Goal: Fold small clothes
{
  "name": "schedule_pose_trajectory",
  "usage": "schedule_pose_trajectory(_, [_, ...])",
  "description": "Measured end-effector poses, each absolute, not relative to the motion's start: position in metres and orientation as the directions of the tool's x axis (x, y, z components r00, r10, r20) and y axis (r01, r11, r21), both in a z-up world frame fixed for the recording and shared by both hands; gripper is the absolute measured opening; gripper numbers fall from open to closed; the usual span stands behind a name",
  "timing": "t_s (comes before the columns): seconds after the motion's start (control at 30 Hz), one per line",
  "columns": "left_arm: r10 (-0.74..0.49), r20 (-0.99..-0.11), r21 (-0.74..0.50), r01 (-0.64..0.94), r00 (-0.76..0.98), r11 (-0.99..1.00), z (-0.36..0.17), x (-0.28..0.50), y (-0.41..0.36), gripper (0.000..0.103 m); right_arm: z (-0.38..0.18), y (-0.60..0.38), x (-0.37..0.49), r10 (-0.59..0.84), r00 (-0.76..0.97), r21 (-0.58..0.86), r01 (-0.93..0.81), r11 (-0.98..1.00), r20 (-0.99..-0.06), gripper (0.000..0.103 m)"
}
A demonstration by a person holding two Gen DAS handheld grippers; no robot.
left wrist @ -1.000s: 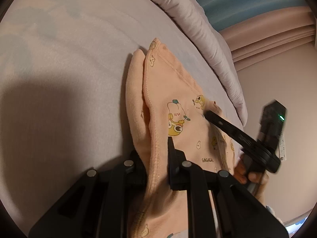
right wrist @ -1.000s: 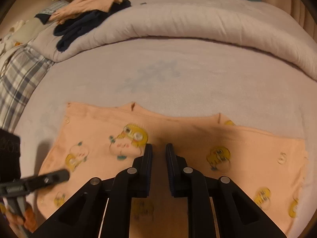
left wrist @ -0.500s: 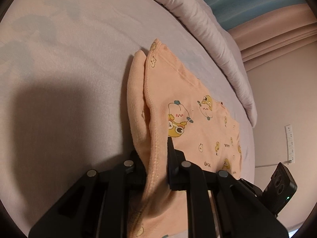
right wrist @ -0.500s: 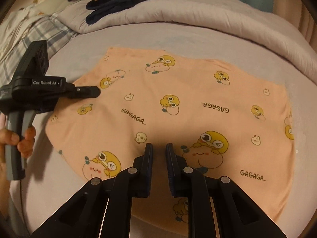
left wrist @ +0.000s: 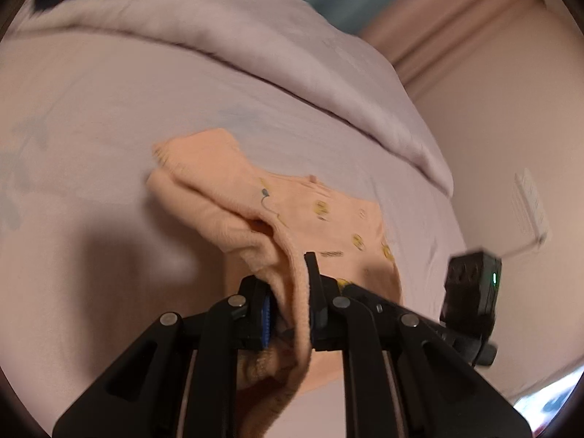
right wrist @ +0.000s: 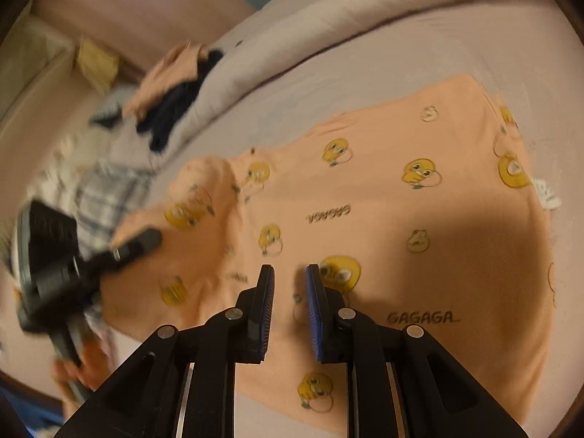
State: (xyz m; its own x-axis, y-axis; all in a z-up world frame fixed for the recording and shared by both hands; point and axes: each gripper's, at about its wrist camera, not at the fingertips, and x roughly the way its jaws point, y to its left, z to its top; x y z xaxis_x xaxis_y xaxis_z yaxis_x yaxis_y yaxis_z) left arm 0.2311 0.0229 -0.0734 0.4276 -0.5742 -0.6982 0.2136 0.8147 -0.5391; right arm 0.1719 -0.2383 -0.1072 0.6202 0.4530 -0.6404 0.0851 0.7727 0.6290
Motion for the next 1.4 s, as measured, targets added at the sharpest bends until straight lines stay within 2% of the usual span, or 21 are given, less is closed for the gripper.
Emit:
schedule_pose_trajectory(0.2, [-0.507,-0.764,-0.396,0.33,0.399,0.857,-0.066,0.231,-0.05,0.014,-0.111,-0.277,0.167,0.506,0.677,0.763,0.13,0.633,-0.535,0.029])
schedule_pose_trajectory(0.27, [-0.503,-0.781,-0.373,0.37,0.369,0.851,-0.07,0.232,-0.077,0.015,-0.115,-0.292,0.163,0.508,0.699,0.799,0.153,0.582,-0.504,0.04])
schedule_pose_trajectory(0.43, [-0.5,-0.815,-0.371,0.399,0.292,0.838,-0.098,0.237,-0.115,0.028,-0.131,-0.306,0.166,0.584,0.682,0.87,0.166,0.464,-0.441,0.042])
schedule_pose_trajectory(0.5, [-0.513,-0.821,-0.406,0.375,0.25,0.833,-0.111,0.241,-0.118,0.029,-0.134,-0.311,0.164,0.597,0.682,0.887,0.172,0.43,-0.422,0.042])
schedule_pose_trajectory(0.57, [-0.545,-0.805,-0.446,0.367,0.234,0.817,-0.115,0.242,-0.113,0.036,-0.135,-0.312,0.164,0.612,0.685,0.902,0.161,0.401,-0.395,0.046])
schedule_pose_trajectory(0.63, [-0.605,-0.771,-0.52,0.352,0.197,0.778,-0.115,0.241,-0.107,0.063,-0.135,-0.309,0.166,0.618,0.685,0.906,0.157,0.393,-0.387,0.047])
schedule_pose_trajectory(0.7, [-0.649,-0.736,-0.566,0.352,0.19,0.745,-0.111,0.239,-0.103,0.066,-0.135,-0.31,0.166,0.621,0.686,0.911,0.16,0.38,-0.38,0.048])
schedule_pose_trajectory(0.77, [-0.629,-0.749,-0.537,0.366,0.209,0.76,-0.105,0.233,-0.107,0.066,-0.135,-0.31,0.166,0.624,0.693,0.92,0.154,0.361,-0.361,0.054])
schedule_pose_trajectory(0.9, [-0.646,-0.729,-0.548,0.372,0.228,0.75,-0.098,0.221,-0.097,0.066,-0.131,-0.308,0.168,0.618,0.676,0.9,0.164,0.405,-0.401,0.055])
schedule_pose_trajectory(1.1, [-0.596,-0.745,-0.502,0.338,0.3,0.796,-0.102,0.191,-0.051,0.066,-0.121,-0.289,0.185,0.532,0.631,0.771,0.174,0.612,-0.565,0.055])
schedule_pose_trajectory(1.13, [-0.594,-0.743,-0.507,0.319,0.309,0.8,-0.104,0.189,-0.044,0.066,-0.119,-0.286,0.187,0.516,0.632,0.752,0.169,0.637,-0.578,0.054])
schedule_pose_trajectory(1.2, [-0.588,-0.74,-0.513,0.291,0.326,0.807,-0.106,0.182,-0.026,0.066,-0.116,-0.28,0.19,0.472,0.638,0.706,0.161,0.69,-0.608,0.045])
schedule_pose_trajectory(1.33, [-0.581,-0.74,-0.531,0.236,0.34,0.814,-0.114,0.174,-0.005,0.066,-0.114,-0.276,0.198,0.399,0.648,0.626,0.156,0.764,-0.648,0.021])
schedule_pose_trajectory(1.4, [-0.583,-0.742,-0.542,0.214,0.332,0.812,-0.118,0.17,-0.001,0.066,-0.105,-0.273,0.201,0.341,0.652,0.554,0.147,0.82,-0.678,0.012])
